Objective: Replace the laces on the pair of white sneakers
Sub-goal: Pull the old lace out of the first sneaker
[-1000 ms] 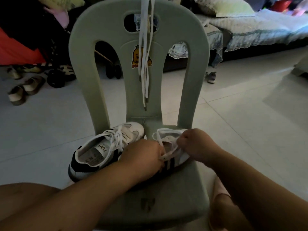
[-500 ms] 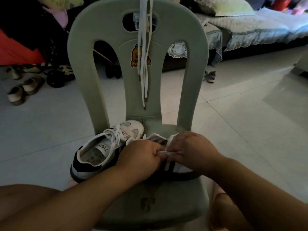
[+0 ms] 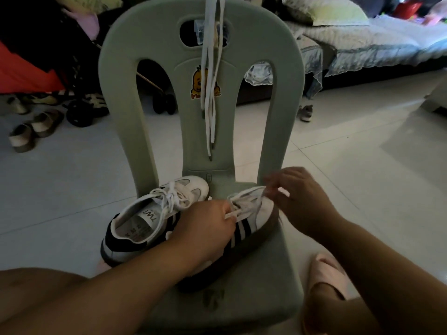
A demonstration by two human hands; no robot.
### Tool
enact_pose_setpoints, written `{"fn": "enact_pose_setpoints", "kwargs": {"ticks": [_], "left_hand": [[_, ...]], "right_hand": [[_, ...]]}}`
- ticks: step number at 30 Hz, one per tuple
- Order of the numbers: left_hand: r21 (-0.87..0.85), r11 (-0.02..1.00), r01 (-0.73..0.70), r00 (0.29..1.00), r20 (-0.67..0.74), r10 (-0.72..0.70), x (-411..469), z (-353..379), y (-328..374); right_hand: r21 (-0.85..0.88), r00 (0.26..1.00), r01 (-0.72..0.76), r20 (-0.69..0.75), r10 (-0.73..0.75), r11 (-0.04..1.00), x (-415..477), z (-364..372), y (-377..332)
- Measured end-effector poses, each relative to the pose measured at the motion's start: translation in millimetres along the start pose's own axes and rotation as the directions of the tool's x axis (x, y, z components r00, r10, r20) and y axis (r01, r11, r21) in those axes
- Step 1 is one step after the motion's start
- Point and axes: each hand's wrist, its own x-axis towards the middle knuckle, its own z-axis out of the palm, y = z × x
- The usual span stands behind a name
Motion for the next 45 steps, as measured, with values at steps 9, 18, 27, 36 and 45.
{"fn": "enact_pose_setpoints", "kwargs": {"ticks": [9, 18, 27, 36, 45], "left_hand": [[-0.118, 0.992, 0.048, 0.996, -0.072, -0.056, -0.7, 1.6, 3.5], [-0.148, 0.987, 0.064, 0.998, -0.012, -0.067, 7.7, 3.1, -1.2], [-0.042, 0.988, 0.149, 0.989, -0.007, -0.149, 22.6, 2.8, -7.8], [-0.144, 0.989, 0.038, 0.999, -0.031, -0.043, 15.5, 9.7, -8.7], [-0.121, 0.992, 0.041, 0.994, -0.099, -0.053, 12.6, 9.7, -10.4]], "right_hand": [[-0.092, 0.963, 0.16, 0.232, -0.135, 0.983, 0.4, 28.9, -19.0], [-0.07, 0.989, 0.07, 0.137, -0.059, 0.995, -2.5, 38.3, -17.2], [0.153, 0.954, -0.248, -0.135, 0.269, 0.957, 4.2, -1.7, -2.4], [-0.055, 0.968, 0.052, 0.249, -0.037, 0.997, 4.2, 43.6, -26.3], [-0.208, 0.991, 0.026, 0.131, 0.002, 0.978, 10.9, 38.2, -18.9]]}}
